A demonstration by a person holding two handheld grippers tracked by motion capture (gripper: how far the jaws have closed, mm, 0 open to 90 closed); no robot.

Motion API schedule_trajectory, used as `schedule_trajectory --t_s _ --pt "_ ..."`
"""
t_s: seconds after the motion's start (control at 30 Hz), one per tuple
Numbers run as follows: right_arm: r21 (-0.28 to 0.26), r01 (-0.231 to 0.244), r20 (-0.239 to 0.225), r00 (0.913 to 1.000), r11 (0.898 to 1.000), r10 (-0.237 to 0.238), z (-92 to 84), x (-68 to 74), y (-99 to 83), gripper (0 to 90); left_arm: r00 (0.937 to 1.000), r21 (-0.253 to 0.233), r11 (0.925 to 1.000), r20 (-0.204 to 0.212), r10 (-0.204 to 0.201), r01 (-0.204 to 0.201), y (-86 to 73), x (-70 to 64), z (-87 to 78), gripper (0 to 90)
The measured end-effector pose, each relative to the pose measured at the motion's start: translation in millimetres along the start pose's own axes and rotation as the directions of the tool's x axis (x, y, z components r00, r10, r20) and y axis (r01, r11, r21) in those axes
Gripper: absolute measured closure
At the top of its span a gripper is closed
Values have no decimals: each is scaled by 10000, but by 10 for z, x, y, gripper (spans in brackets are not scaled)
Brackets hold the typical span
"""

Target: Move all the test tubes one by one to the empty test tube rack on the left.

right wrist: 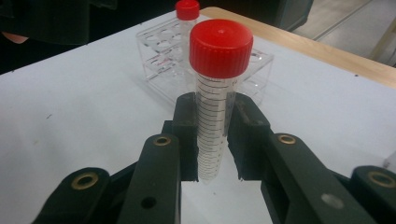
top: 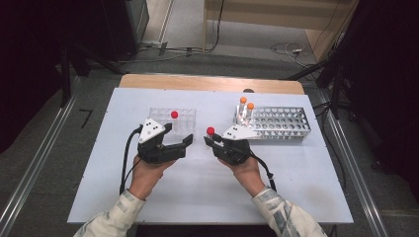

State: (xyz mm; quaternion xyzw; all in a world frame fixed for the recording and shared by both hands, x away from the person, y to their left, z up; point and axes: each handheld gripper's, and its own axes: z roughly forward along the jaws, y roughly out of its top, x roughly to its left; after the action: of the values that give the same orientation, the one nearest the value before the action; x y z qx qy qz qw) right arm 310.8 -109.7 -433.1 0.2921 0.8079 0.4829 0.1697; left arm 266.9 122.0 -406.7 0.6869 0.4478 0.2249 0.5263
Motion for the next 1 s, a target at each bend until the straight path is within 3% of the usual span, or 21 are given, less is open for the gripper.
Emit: schedule_trajectory --t_s 0.13,0.3,0.63,1.0 --pt "46 140 -186 9997 9999 -139 49 69 1 715 9987 27 9998 477 171 -173 12 -68 13 276" --pt "137 301 -424 9987 9995 -295 102 171 0 715 9926 144 9989 1133 429 -448 6 -168 62 412" --pt "178 521 -753 9959 9985 -506 127 298 0 715 9894 304 9972 1303 639 -684 -30 -196 141 639" --pt "242 607 -800 9951 9979 -586 145 328 -17 715 9900 415 9968 1266 630 -687 -43 -199 165 687"
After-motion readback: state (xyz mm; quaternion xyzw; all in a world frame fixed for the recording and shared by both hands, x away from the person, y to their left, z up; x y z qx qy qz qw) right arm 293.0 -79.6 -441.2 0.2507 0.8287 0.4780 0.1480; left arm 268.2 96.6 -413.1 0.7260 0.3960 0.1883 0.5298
